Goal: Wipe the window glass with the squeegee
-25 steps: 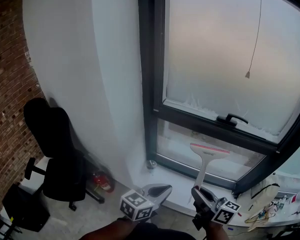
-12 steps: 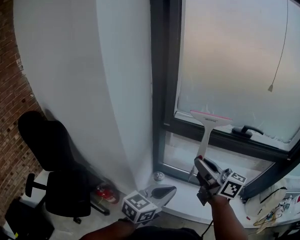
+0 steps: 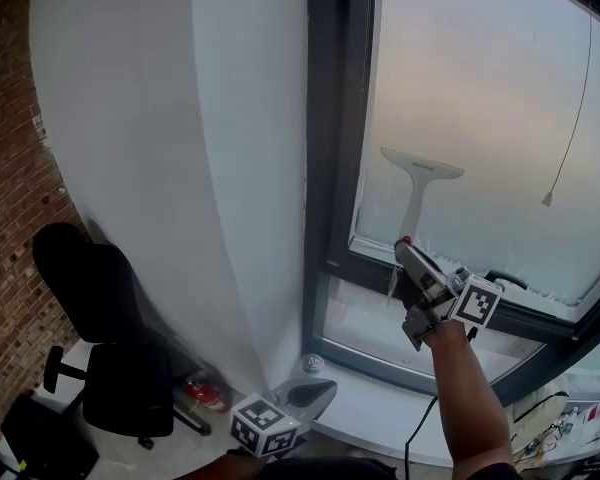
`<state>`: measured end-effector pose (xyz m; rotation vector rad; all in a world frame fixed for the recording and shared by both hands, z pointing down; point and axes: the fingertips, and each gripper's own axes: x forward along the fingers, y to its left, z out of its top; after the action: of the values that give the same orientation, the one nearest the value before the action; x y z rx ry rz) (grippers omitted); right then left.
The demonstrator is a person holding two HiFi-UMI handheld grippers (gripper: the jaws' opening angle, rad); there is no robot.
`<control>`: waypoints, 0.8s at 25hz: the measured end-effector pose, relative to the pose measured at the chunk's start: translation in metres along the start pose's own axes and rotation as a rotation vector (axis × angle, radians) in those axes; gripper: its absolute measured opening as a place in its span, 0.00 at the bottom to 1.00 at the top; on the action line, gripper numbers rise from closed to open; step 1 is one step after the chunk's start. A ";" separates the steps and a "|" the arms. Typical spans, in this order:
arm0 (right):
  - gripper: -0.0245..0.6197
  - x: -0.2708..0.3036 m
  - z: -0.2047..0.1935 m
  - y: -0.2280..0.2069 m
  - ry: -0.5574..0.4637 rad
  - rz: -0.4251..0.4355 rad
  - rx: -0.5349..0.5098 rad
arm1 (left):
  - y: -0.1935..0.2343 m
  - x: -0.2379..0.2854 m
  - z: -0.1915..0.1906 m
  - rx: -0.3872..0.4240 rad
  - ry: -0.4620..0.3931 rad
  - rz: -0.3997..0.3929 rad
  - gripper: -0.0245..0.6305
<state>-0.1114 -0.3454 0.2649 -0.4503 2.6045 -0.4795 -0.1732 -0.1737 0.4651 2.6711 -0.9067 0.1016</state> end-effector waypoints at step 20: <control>0.17 0.061 0.066 -0.036 -0.003 0.021 -0.087 | 0.028 0.019 0.004 -0.052 -0.024 0.091 0.04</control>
<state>-0.1228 -0.4178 0.2020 -0.4506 2.6322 -0.3592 -0.1747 -0.2071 0.4727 2.5892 -1.0243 0.0656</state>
